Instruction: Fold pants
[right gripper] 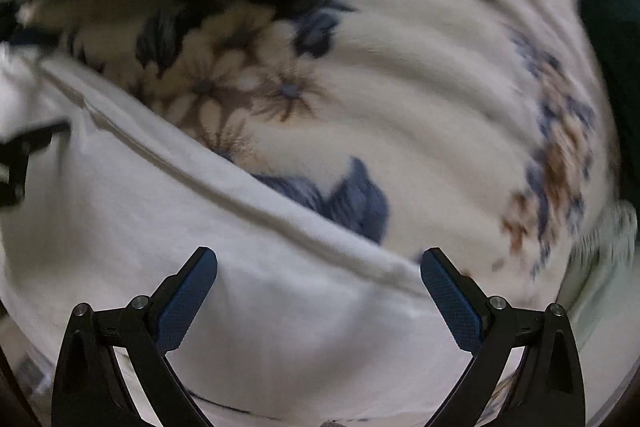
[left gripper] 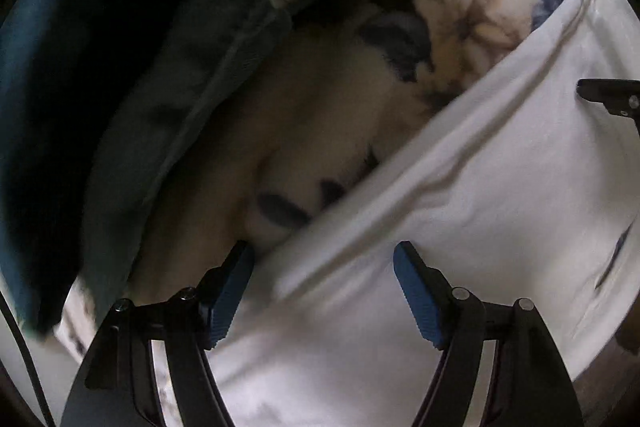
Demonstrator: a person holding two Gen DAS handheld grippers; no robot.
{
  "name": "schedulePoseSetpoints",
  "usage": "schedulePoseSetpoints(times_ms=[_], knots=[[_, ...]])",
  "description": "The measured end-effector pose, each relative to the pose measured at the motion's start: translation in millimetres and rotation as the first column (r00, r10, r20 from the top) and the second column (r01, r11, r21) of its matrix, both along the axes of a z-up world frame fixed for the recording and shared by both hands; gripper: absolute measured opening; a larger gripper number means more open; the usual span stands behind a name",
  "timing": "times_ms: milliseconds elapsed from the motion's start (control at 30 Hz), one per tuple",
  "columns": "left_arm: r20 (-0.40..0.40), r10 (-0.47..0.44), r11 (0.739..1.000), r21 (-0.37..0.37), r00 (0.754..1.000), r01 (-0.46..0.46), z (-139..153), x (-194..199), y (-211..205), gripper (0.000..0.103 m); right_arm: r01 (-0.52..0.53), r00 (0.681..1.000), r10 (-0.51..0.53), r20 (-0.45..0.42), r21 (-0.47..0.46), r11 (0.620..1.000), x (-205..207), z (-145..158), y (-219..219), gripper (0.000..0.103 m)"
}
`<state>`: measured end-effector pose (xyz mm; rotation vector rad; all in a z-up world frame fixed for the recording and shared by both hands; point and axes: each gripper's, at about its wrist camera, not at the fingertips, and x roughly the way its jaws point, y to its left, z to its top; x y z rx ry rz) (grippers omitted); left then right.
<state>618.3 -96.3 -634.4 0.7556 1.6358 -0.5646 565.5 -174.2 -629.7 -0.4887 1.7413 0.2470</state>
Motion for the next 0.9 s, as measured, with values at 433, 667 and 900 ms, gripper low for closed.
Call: schedulePoseSetpoints(times_ms=[433,667,900], knots=[[-0.010,0.060,0.991,-0.117,0.998,-0.061,43.3,-17.9,25.5,0.011,0.109,0.994,-0.100,-0.051,0.222,0.969,24.0,-13.2,0.0,0.012],[0.036,0.237,0.948,-0.226,0.971,-0.223,123.3,-68.2,59.2,0.007,0.231,0.971,-0.238,-0.016,0.319,0.919,-4.1,22.1,-16.3,0.008],[0.034,0.513,0.820,-0.316,0.858,-0.477,221.8,-177.0,100.7,0.007,0.251,0.958,-0.284,0.041,0.355,0.901,-87.2,95.1,-7.4,0.006]])
